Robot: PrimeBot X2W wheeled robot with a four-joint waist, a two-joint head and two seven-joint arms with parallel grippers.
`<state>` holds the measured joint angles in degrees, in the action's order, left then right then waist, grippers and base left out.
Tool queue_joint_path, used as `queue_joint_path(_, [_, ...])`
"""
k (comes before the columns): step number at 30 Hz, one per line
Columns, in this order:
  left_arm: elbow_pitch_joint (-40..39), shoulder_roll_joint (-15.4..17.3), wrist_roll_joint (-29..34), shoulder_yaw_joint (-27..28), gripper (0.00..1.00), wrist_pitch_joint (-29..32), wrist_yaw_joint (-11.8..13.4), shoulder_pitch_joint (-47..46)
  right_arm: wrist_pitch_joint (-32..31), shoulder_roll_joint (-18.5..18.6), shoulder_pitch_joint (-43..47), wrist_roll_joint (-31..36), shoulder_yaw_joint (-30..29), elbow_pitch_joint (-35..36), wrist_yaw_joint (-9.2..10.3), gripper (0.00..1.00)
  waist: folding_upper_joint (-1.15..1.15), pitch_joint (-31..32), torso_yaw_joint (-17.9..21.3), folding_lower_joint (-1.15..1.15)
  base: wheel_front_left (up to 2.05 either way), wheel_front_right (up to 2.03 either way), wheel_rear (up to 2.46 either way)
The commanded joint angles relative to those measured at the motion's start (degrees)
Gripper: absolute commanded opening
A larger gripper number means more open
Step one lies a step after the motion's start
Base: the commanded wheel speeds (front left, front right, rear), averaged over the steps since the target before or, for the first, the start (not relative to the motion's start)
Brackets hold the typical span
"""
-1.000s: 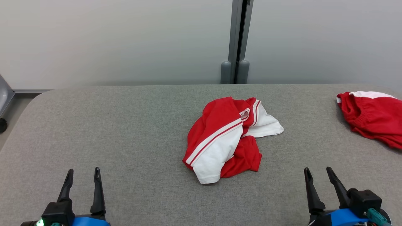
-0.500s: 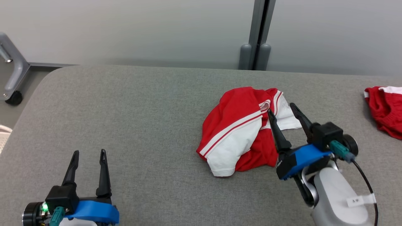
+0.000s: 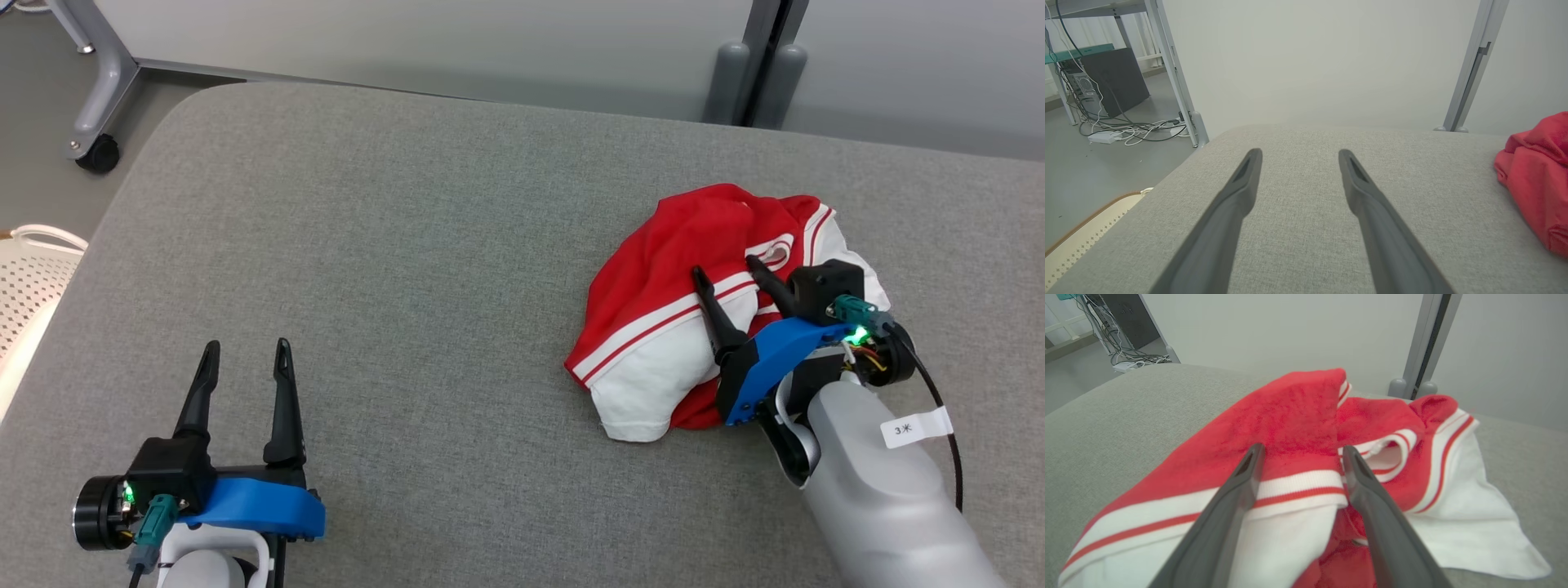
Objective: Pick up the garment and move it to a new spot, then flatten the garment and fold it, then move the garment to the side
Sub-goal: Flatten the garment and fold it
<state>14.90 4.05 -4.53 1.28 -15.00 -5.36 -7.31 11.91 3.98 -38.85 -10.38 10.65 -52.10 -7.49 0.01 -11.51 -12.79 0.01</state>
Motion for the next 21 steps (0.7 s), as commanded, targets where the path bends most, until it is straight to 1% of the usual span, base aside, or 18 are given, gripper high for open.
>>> queue_joint_path(1, [0.1, -0.05, -0.1, 0.23, 1.0, -0.26, -0.03, -0.61, 0.09, -0.12, -0.83, -0.75, 0.49, -0.52, -0.01, 1.0, -0.01, -0.34, -0.28, -0.01, 0.0, 0.0, 0.0])
queue_joint_path(2, [0.13, -0.11, -0.1, 0.37, 1.0, -0.26, 0.0, -0.58, 0.51, -0.31, -1.11, -2.2, 1.24, -0.78, -0.01, 0.24, -0.01, -0.38, -0.22, -0.01, 0.0, 0.0, 0.0])
queue_joint_path(3, [0.18, -0.18, -0.09, 0.46, 1.0, -0.26, 0.05, -0.52, 0.82, -0.39, -1.38, -3.11, 2.14, -1.09, -0.01, 0.0, -0.01, -0.37, -0.14, -0.01, 0.0, 0.0, 0.0])
queue_joint_path(10, [0.7, -0.52, 0.01, 0.2, 1.0, -0.25, -0.15, -0.75, 3.0, -0.44, -3.02, -6.44, 7.49, 0.97, -0.01, 0.0, -0.01, 1.28, 0.04, -0.01, 0.0, 0.0, 0.0])
queue_joint_path(14, [0.84, -0.7, 0.02, -0.04, 1.0, -0.26, -0.28, -0.52, 3.26, -0.96, -3.41, -7.7, 12.83, 4.18, -0.01, 0.0, -0.01, 2.25, -0.48, -0.01, 0.0, 0.0, 0.0])
queue_joint_path(16, [0.8, -0.76, -0.08, -0.1, 1.0, -0.26, -0.45, -0.13, 3.27, -1.03, -3.45, -8.63, 16.45, 5.91, -0.01, 0.0, -0.01, 2.42, -0.84, -0.01, 0.0, 0.0, 0.0])
queue_joint_path(21, [1.15, -0.86, -0.33, -0.12, 1.0, -0.25, -0.66, 0.36, 3.3, -0.99, -0.82, -16.14, 30.62, 12.51, -0.01, 0.0, -0.01, 2.65, -2.09, -0.01, 0.0, 0.0, 0.0])
